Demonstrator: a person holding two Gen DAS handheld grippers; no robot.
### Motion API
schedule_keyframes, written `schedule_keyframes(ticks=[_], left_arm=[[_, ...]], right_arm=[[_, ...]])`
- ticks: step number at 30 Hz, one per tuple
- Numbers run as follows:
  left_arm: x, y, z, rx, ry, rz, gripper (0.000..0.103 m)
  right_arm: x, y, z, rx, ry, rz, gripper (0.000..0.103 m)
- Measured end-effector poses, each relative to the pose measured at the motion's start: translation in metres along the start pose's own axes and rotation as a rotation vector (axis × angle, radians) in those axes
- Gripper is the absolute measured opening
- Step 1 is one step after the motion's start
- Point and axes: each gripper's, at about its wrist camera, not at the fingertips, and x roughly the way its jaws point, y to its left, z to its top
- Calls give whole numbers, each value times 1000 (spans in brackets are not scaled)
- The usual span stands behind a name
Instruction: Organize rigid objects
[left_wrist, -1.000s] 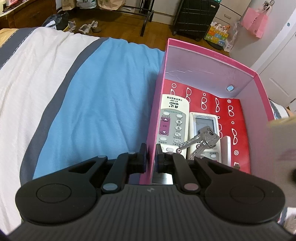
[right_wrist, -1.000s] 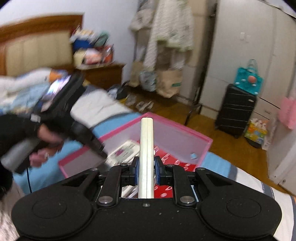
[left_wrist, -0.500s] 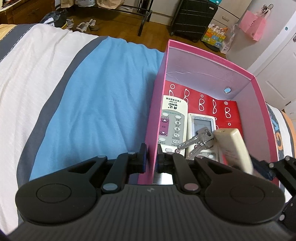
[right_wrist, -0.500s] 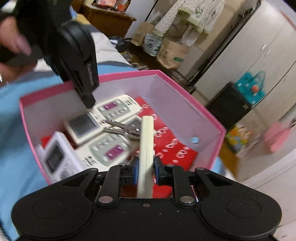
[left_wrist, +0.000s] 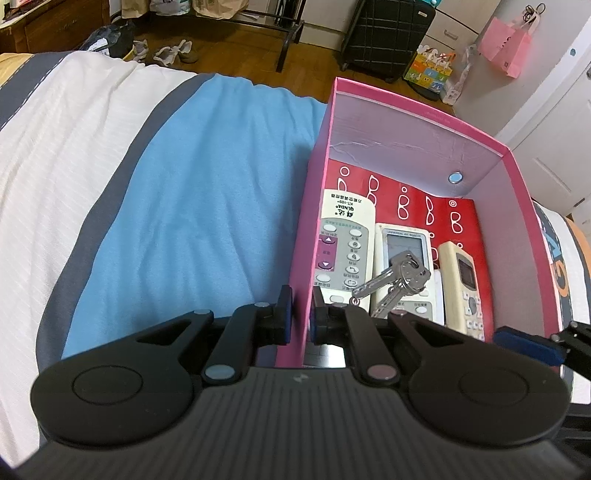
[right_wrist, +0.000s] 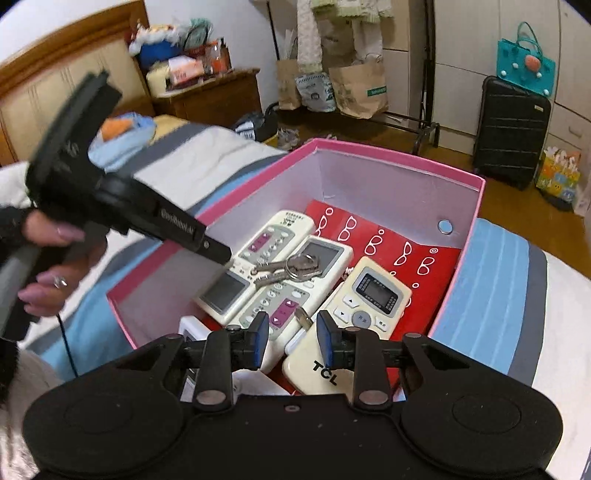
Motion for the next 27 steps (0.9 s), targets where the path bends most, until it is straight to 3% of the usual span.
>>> schedule_keyframes(ticks=[10,17,23,27], left_arm=[[-2,-9,-1,38,-2,27,7],[3,-14,0,50,32,44,7],[-3,-10,-1,8,61,38,21],[-22,-14,-3,20,36,83,47]], right_arm=[[-10,-15,5,137,-16,109,33],[-12,-9,6,109,-18,91,35],[-15,-14,4,140,-5,48,39],[-33,-12,3,143,-39,21,43]])
